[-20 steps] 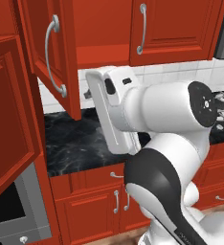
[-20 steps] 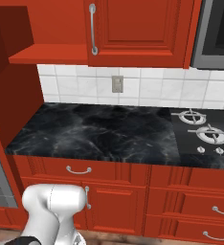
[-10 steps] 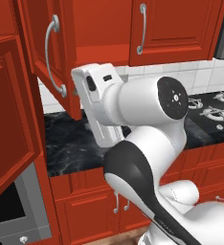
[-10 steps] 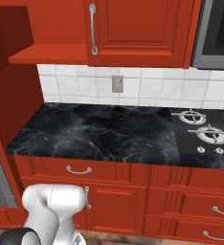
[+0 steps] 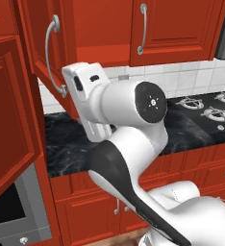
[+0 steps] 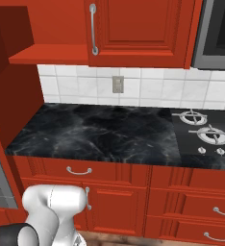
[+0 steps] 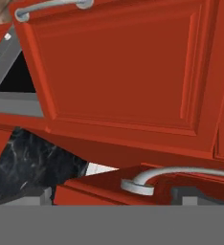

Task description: Close all open cabinet doors.

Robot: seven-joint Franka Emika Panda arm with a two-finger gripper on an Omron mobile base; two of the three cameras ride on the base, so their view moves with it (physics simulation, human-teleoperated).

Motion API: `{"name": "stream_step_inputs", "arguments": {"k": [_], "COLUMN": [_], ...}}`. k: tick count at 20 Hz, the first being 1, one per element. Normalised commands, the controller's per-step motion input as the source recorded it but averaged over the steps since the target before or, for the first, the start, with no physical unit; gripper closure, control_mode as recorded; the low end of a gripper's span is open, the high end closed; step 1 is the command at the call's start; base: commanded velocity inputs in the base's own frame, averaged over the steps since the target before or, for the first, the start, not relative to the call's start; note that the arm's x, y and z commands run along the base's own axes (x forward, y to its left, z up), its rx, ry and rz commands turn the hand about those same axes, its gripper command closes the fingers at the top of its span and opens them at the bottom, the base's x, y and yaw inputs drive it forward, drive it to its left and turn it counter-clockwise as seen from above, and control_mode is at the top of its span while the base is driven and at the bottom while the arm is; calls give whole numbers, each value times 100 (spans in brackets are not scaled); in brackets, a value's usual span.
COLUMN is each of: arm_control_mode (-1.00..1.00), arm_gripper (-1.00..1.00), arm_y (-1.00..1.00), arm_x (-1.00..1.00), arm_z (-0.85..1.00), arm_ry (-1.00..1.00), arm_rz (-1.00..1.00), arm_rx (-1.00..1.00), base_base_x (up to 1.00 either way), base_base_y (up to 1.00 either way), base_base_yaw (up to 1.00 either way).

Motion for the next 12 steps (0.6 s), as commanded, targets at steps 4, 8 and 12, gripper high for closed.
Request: {"name": "stream_step_inputs", "arguments": {"k": [4, 8, 12], "arm_control_mode": [-100, -100, -100], "arm_gripper": [-100, -100, -100], "arm_y": [18, 22, 26], "arm_x": [28, 23, 13], "arm_z": [-24, -19, -5], "arm_ry": [-12, -9, -8], "arm_rz": [-3, -3, -4], "arm_rx": [0, -1, 0], "base_base_x": [0, 0, 0], "base_base_y": [0, 0, 0], "base_base_yaw": [0, 0, 0]}}
